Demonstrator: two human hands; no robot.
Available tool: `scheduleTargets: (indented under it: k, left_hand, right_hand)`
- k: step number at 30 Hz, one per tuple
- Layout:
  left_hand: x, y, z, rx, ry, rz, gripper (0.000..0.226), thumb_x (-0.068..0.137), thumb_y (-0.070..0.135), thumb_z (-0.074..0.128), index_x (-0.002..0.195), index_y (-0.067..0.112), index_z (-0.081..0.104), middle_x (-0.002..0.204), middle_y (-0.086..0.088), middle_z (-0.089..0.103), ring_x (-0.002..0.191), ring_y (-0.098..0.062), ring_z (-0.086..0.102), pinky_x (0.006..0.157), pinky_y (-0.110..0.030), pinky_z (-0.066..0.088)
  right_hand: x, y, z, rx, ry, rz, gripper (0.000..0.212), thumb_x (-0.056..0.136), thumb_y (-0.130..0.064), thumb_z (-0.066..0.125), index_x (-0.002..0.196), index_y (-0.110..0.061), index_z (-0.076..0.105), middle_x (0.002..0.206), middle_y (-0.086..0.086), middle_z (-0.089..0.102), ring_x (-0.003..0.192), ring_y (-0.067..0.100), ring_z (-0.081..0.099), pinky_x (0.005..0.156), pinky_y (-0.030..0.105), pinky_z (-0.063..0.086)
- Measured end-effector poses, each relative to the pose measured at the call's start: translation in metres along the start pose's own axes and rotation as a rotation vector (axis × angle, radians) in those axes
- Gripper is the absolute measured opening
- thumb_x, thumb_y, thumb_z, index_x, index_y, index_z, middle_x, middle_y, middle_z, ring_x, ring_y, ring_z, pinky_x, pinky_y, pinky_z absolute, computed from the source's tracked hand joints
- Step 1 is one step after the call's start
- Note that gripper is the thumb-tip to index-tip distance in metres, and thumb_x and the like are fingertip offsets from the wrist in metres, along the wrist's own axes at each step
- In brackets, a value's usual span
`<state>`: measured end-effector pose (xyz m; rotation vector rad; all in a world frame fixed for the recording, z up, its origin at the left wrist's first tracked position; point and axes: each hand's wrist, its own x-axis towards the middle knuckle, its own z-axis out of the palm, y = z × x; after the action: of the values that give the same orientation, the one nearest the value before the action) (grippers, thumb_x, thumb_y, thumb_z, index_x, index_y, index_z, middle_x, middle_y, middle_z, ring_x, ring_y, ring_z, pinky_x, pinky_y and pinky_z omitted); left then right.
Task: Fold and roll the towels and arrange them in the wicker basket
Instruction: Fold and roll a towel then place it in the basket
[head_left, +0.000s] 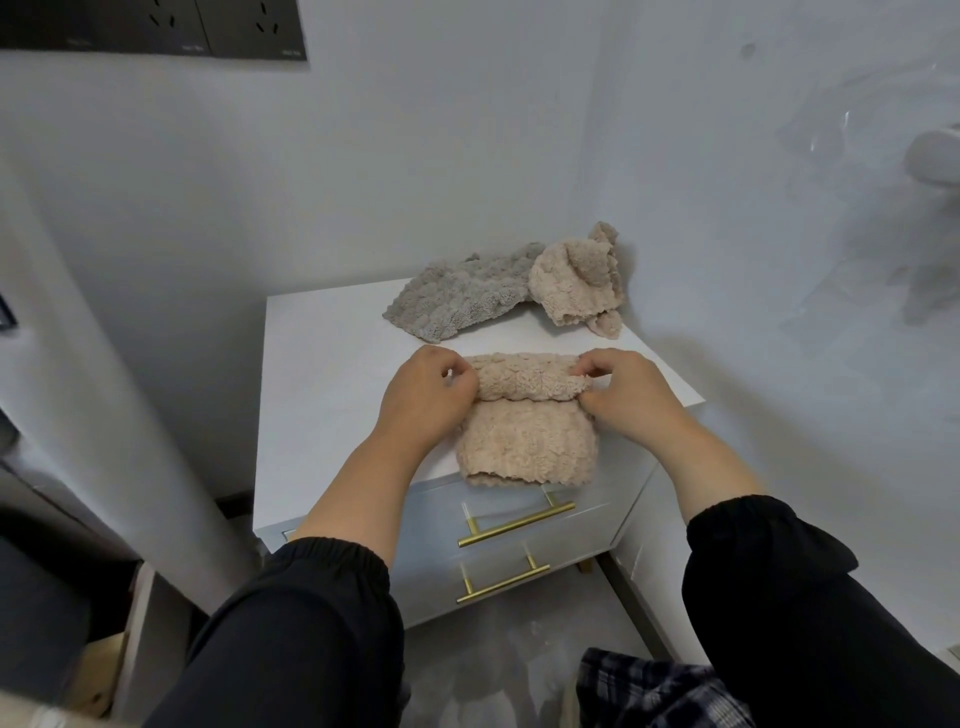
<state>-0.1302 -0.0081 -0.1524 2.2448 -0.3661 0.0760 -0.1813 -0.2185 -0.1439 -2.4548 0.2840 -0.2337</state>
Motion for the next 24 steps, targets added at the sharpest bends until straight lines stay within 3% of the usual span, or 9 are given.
scheduleTargets:
  k: [4, 6, 9, 11, 13, 15, 18, 21, 24]
  left_hand:
    - [0.003, -0.002, 0.004, 0.029, 0.008, -0.009, 0.021, 0.092, 0.024, 0.058, 0.074, 0.015, 0.063, 0.104, 0.001, 0.06, 0.1, -0.015, 0.052, 0.082, -0.026, 0.038]
    - [0.004, -0.003, 0.006, 0.04, -0.009, -0.022, 0.016, 0.09, 0.023, 0.062, 0.075, 0.017, 0.059, 0.1, 0.002, 0.059, 0.096, -0.014, 0.051, 0.078, -0.025, 0.036]
    - [0.002, -0.003, 0.01, 0.026, -0.04, -0.049, 0.009, 0.09, 0.024, 0.061, 0.088, 0.018, 0.054, 0.086, 0.004, 0.053, 0.086, -0.017, 0.05, 0.065, -0.026, 0.034]
    - [0.001, -0.002, 0.01, -0.011, -0.063, -0.069, 0.017, 0.092, 0.024, 0.06, 0.103, 0.016, 0.05, 0.094, 0.0, 0.053, 0.088, -0.02, 0.051, 0.069, -0.028, 0.037]
    - [0.001, -0.001, 0.008, -0.06, -0.089, -0.089, 0.031, 0.092, 0.022, 0.06, 0.119, 0.016, 0.046, 0.106, -0.002, 0.051, 0.094, -0.019, 0.051, 0.077, -0.029, 0.039]
    - [0.002, 0.001, 0.006, -0.106, -0.101, -0.108, 0.047, 0.091, 0.02, 0.062, 0.133, 0.017, 0.041, 0.113, -0.004, 0.05, 0.097, -0.019, 0.05, 0.082, -0.028, 0.041]
    - [0.003, 0.002, 0.006, -0.1, -0.048, -0.094, 0.064, 0.086, 0.016, 0.068, 0.142, 0.019, 0.038, 0.121, -0.008, 0.051, 0.109, -0.023, 0.051, 0.091, -0.03, 0.041]
    - [0.006, 0.002, 0.01, 0.005, 0.069, 0.012, 0.061, 0.081, 0.011, 0.072, 0.137, 0.017, 0.048, 0.125, -0.008, 0.055, 0.12, -0.024, 0.044, 0.095, -0.027, 0.033]
    - [0.006, 0.002, 0.012, 0.064, 0.188, 0.134, 0.04, 0.078, 0.004, 0.07, 0.116, 0.016, 0.063, 0.114, -0.003, 0.059, 0.114, -0.023, 0.043, 0.085, -0.02, 0.028]
  right_hand:
    - [-0.002, -0.001, -0.003, -0.036, -0.112, 0.008, 0.01, 0.083, -0.023, 0.066, 0.092, -0.017, 0.063, 0.109, -0.001, 0.056, 0.101, 0.014, 0.05, 0.079, 0.026, 0.036]
    - [-0.001, -0.001, -0.002, 0.034, -0.102, 0.009, 0.017, 0.089, -0.029, 0.061, 0.089, -0.013, 0.066, 0.101, -0.002, 0.054, 0.1, 0.012, 0.049, 0.079, 0.028, 0.036]
    - [0.001, 0.001, 0.003, 0.062, -0.065, 0.0, 0.012, 0.091, -0.025, 0.06, 0.084, -0.015, 0.06, 0.093, 0.0, 0.06, 0.092, 0.017, 0.055, 0.073, 0.027, 0.039]
    - [0.001, 0.003, 0.006, 0.115, -0.062, 0.036, 0.01, 0.09, -0.02, 0.062, 0.096, -0.016, 0.055, 0.1, -0.003, 0.057, 0.097, 0.014, 0.052, 0.073, 0.024, 0.038]
    - [0.001, 0.003, 0.007, 0.285, -0.099, 0.105, 0.032, 0.088, -0.013, 0.064, 0.117, -0.014, 0.048, 0.115, -0.002, 0.052, 0.107, 0.011, 0.048, 0.084, 0.024, 0.039]
    - [0.001, 0.002, 0.007, 0.438, -0.103, 0.144, 0.053, 0.085, -0.006, 0.065, 0.131, -0.016, 0.04, 0.12, 0.002, 0.054, 0.108, 0.014, 0.051, 0.084, 0.029, 0.043]
    - [0.001, 0.0, 0.007, 0.422, -0.007, 0.11, 0.061, 0.081, 0.001, 0.067, 0.135, -0.018, 0.044, 0.105, 0.0, 0.056, 0.102, 0.015, 0.054, 0.077, 0.026, 0.043]
    - [0.003, -0.004, 0.011, 0.309, 0.141, 0.023, 0.055, 0.078, 0.007, 0.063, 0.127, -0.016, 0.056, 0.102, -0.002, 0.055, 0.099, 0.015, 0.053, 0.075, 0.018, 0.038]
    - [0.001, -0.009, 0.016, 0.161, 0.272, -0.064, 0.05, 0.078, 0.009, 0.056, 0.121, -0.017, 0.06, 0.111, -0.004, 0.057, 0.104, 0.01, 0.05, 0.083, 0.016, 0.033]
